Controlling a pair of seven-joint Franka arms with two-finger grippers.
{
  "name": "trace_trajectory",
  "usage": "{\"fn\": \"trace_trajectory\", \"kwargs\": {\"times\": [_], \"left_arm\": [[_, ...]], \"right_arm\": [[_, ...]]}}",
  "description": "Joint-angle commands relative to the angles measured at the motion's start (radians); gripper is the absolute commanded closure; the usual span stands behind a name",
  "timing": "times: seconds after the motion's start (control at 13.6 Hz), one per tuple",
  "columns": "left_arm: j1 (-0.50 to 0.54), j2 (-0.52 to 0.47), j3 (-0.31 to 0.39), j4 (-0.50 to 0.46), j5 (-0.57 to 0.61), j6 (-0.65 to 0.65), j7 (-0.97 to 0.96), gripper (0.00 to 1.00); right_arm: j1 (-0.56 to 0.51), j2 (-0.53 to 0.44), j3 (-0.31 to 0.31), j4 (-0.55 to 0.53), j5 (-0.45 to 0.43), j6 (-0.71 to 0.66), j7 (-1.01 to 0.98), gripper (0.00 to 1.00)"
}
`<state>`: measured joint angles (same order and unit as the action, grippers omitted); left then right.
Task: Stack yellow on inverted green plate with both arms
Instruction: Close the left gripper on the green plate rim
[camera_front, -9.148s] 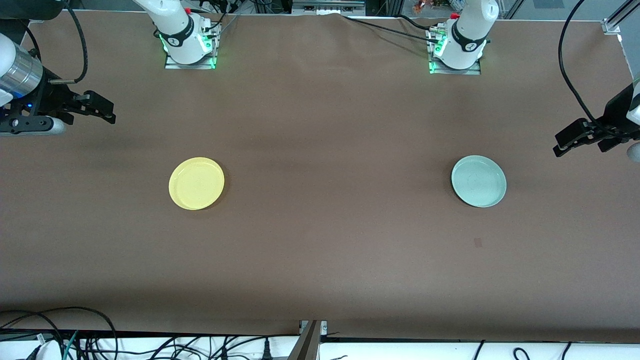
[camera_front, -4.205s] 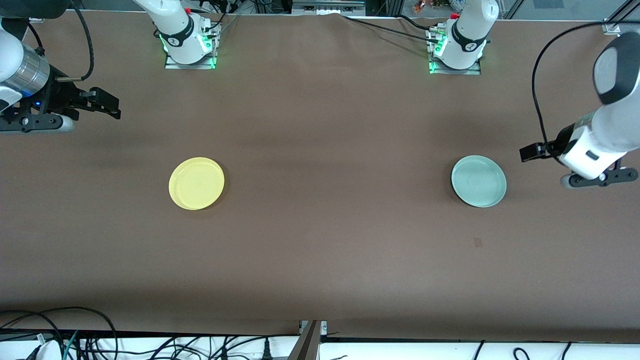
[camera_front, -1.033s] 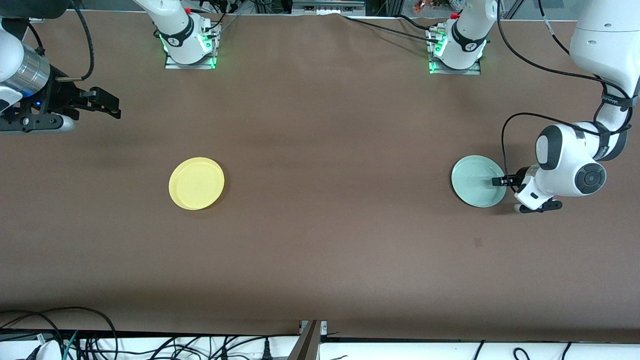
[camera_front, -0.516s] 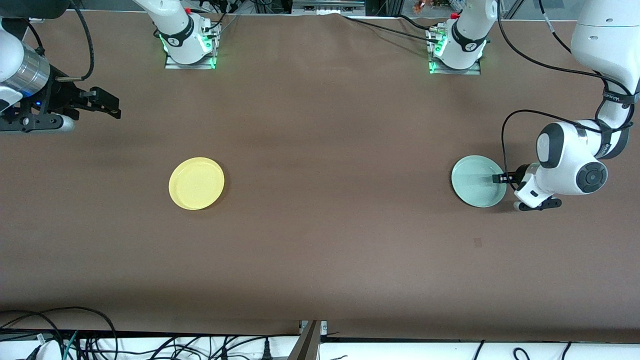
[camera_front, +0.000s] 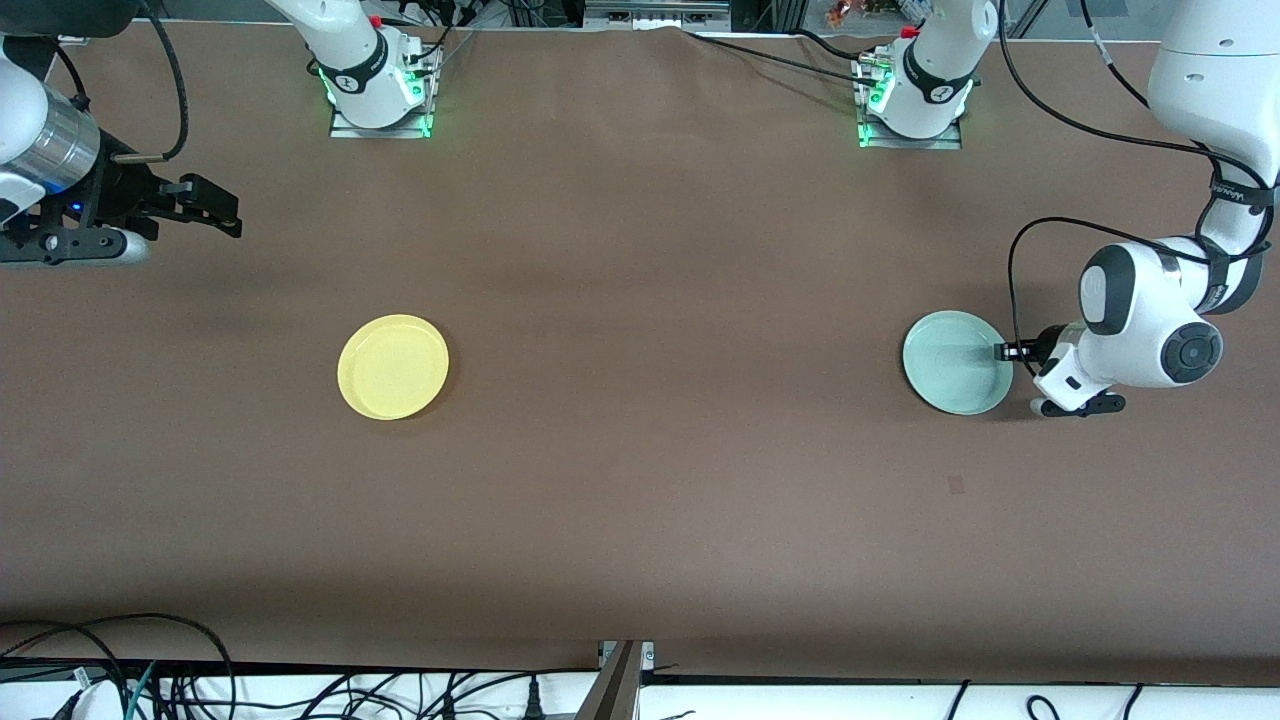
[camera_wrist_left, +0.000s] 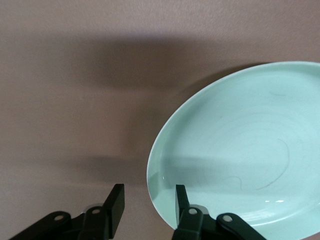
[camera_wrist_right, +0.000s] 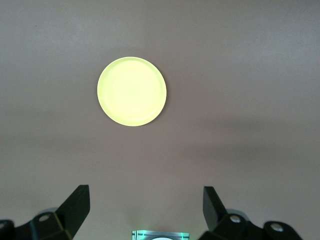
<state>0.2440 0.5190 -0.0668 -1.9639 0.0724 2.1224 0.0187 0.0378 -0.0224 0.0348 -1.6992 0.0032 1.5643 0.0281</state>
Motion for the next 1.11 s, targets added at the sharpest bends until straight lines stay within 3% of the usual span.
{"fn": "trace_trajectory", "kwargs": {"times": [0.0, 0.07, 0.52, 0.81, 0.89, 1.03], "left_arm": [[0.018, 0.007, -0.011, -0.010, -0.043, 0.024, 0.036, 0.50], [0.018, 0.007, -0.011, -0.010, -0.043, 0.024, 0.043, 0.50], [0.018, 0.012, -0.011, -0.004, -0.043, 0.024, 0.064, 0.97], [0.005, 0.006, -0.016, 0.040, -0.037, 0.007, 0.076, 1.00], [-0.002, 0.001, -0.039, 0.092, -0.037, -0.040, 0.081, 1.00], [-0.056, 0.007, -0.079, 0.286, -0.019, -0.225, 0.061, 1.00]], "right_arm": [[-0.002, -0.007, 0.004, 0.004, 0.008, -0.013, -0.005, 0.00], [-0.002, -0.007, 0.004, 0.004, 0.008, -0.013, -0.005, 0.00], [-0.002, -0.007, 0.004, 0.004, 0.008, -0.013, -0.005, 0.00], [-0.002, -0.007, 0.004, 0.004, 0.008, -0.013, -0.005, 0.00], [-0.002, -0.007, 0.004, 0.004, 0.008, -0.013, -0.005, 0.00], [-0.002, -0.007, 0.004, 0.004, 0.008, -0.013, -0.005, 0.00]]}}
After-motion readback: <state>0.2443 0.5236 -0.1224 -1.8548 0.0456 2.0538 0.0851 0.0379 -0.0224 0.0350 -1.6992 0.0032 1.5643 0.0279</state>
